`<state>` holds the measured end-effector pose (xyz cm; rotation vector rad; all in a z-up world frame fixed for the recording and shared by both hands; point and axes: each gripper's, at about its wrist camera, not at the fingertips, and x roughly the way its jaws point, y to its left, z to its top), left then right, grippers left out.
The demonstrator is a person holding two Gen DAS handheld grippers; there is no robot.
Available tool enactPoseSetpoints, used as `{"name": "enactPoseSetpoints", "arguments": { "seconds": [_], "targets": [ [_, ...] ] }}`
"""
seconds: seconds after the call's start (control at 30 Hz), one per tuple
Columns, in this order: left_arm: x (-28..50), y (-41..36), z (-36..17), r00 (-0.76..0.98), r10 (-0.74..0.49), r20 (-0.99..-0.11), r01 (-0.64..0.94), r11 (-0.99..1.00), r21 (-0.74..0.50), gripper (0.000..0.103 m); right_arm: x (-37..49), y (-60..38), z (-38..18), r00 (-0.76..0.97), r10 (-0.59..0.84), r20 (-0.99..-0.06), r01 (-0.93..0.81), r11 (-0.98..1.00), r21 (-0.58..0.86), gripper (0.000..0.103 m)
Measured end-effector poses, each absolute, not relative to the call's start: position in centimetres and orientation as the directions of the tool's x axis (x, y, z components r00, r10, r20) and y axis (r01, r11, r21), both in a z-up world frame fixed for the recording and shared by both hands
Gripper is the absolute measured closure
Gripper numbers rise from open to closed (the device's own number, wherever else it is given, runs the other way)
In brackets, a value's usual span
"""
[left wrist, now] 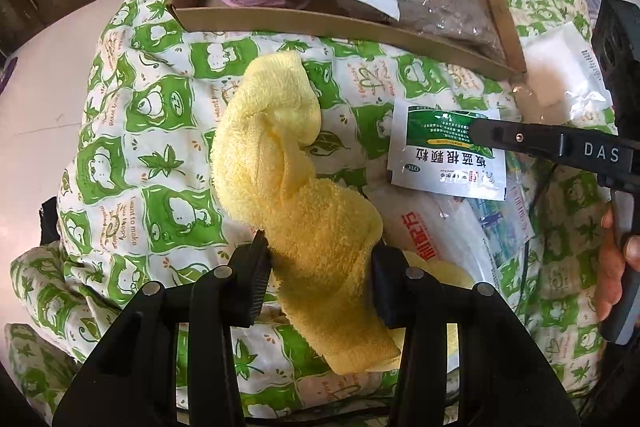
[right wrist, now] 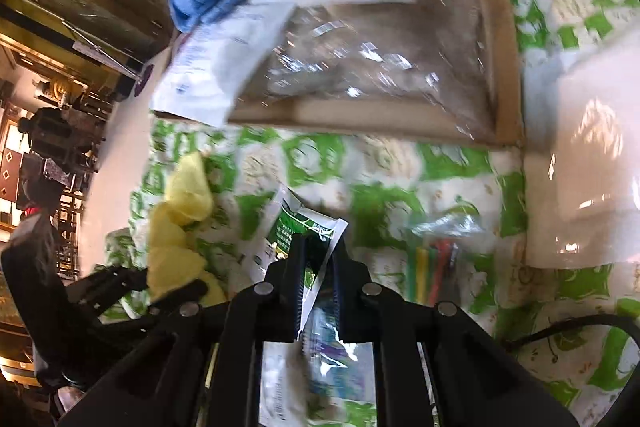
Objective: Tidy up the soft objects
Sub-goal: 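Lift the yellow towel with the left gripper while the right gripper lifts the green sachet, then hold the yellow towel above the bed with the left gripper while the right gripper rolls the green sachet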
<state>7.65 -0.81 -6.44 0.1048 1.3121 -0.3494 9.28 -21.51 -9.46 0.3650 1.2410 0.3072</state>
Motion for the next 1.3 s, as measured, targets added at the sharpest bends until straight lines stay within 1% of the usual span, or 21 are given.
{"name": "enactPoseSetpoints", "arguments": {
  "seconds": [0.13,0.27,0.3,0.37,0.4,0.5,0.63,0.73,1.13,1.27,1.3],
  "targets": [
    [7.8,-2.1,-7.4,0.177,-0.177,-0.968,0.319,0.941,-0.114,0.059,9.4,-21.9,-9.3,0.305,0.430,-0.850,-0.026,0.896,0.444,0.093],
    [7.6,-2.7,-8.1,0.158,-0.156,-0.975,0.331,0.939,-0.097,0.052,9.6,-21.9,-9.2,0.308,0.426,-0.851,-0.031,0.898,0.438,0.093],
    [7.6,-2.9,-8.4,0.152,-0.147,-0.977,0.334,0.938,-0.089,0.052,9.5,-21.7,-9.3,0.310,0.427,-0.850,-0.030,0.898,0.440,0.093],
    [7.5,-3.3,-8.5,0.163,-0.137,-0.977,0.340,0.937,-0.075,0.053,9.3,-21.7,-9.4,0.311,0.429,-0.848,-0.028,0.896,0.443,0.093],
    [7.4,-3.5,-8.5,0.168,-0.139,-0.976,0.343,0.937,-0.074,0.058,9.2,-21.6,-9.5,0.312,0.429,-0.848,-0.027,0.896,0.443,0.093],
    [7.2,-3.8,-7.8,0.198,-0.162,-0.967,0.342,0.936,-0.086,0.059,9.2,-21.7,-9.5,0.313,0.431,-0.847,-0.027,0.895,0.445,0.093],
    [7.2,-3.1,-6.6,0.233,-0.233,-0.944,0.321,0.935,-0.151,0.060,9.2,-21.7,-9.4,0.314,0.429,-0.847,-0.030,0.896,0.443,0.093],
    [7.1,-3.0,-6.0,0.249,-0.255,-0.934,0.319,0.932,-0.170,0.060,9.2,-21.8,-9.5,0.314,0.431,-0.846,-0.028,0.895,0.446,0.093],
    [7.5,-1.8,-5.2,0.265,-0.293,-0.919,0.303,0.930,-0.209,0.060,9.2,-21.8,-9.5,0.313,0.432,-0.846,-0.028,0.894,0.447,0.093],
    [7.4,-1.9,-5.2,0.265,-0.293,-0.919,0.302,0.930,-0.210,0.060,9.5,-22.2,-9.8,0.296,0.450,-0.843,-0.010,0.883,0.468,0.087],
    [7.4,-1.9,-5.3,0.263,-0.294,-0.919,0.301,0.930,-0.211,0.060,9.6,-22.4,-9.8,0.287,0.447,-0.847,-0.002,0.885,0.466,0.082]
  ]
}}
